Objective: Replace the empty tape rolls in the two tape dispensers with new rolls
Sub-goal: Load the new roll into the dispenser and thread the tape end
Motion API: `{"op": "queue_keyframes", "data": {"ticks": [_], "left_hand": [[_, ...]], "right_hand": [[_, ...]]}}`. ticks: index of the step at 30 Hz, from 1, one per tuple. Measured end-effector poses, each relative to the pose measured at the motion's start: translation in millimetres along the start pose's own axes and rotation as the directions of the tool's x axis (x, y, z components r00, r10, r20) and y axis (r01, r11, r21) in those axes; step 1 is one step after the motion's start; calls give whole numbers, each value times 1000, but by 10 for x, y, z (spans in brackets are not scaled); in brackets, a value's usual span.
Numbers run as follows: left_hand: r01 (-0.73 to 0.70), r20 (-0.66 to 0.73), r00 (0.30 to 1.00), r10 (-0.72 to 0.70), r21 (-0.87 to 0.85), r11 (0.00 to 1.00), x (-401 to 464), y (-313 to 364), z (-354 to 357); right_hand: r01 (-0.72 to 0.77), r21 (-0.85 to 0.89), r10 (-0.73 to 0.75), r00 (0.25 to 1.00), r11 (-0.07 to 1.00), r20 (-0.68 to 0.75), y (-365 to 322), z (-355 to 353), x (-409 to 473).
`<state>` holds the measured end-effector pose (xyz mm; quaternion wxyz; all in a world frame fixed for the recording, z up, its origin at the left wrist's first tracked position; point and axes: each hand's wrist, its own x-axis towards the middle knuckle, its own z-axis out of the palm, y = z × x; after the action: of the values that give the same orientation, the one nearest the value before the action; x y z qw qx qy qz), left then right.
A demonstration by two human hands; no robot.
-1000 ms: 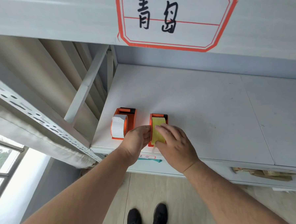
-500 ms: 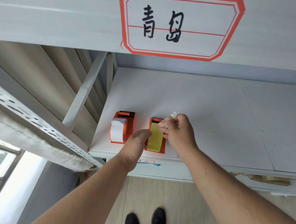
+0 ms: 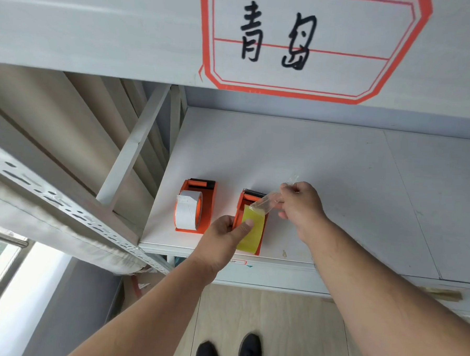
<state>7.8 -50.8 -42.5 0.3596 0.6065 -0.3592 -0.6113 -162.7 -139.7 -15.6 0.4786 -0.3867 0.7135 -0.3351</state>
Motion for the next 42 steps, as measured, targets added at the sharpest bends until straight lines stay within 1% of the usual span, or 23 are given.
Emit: {"op": "queue_keyframes", "data": {"ticks": [3,6,8,10,13,17,21,23,26,28,31,33,35,37,39,42], "left_hand": [[1,-13,1000,-1,12,1000,15,64,42],[-35,-42,999,34,-11,999,15,78,57],[-76,-74,995,71,-66,995,-15,72,60],[-101,-106,991,85,-156,982,-35,63,61],[-128,-135,986,99,-226,966,-33,74,57],[-139,-122,986,113,-237,962,-40,80,84],[-128,-142,986,93,-259,958,-25,51,103],[-123,-152,985,84,-265,956,-11,36,112],[-117,-167,983,73,-275,954,17,18,128],[-108,-167,984,64,-270,957,35,11,126],[-99,-101,992,77,-233,967,43,0,124],[-105,-58,994,95,-196,975,41,-35,140],[-101,-36,995,97,-164,981,42,-77,149],[-108,-38,994,104,-139,984,35,-89,154],[-129,-73,990,121,-111,985,35,-82,153],[-167,-134,979,151,-118,979,48,-69,136]], "right_hand": [[-29,20,28,999,999,25,21,-7,23],[-49,26,48,998,998,44,-31,-56,23],[-50,2,49,997,999,57,-58,-89,28],[-66,6,66,996,998,53,-74,-113,29],[-142,86,137,989,986,52,-94,-136,29],[-272,203,250,960,940,129,-128,-125,34],[-320,273,282,944,907,170,-141,-67,41],[-319,290,284,946,902,156,-133,-13,40],[-320,300,305,947,899,96,-99,100,34],[-319,326,328,944,890,28,-65,163,26],[-288,370,346,933,883,-99,-24,233,0],[-270,368,347,924,890,-160,-20,266,-16],[-276,337,353,916,900,-191,-18,277,-9],[-307,324,373,913,895,-164,-23,263,33],[-333,306,379,919,892,-105,-28,228,98],[-333,187,346,937,924,-40,-36,180,167]]}}
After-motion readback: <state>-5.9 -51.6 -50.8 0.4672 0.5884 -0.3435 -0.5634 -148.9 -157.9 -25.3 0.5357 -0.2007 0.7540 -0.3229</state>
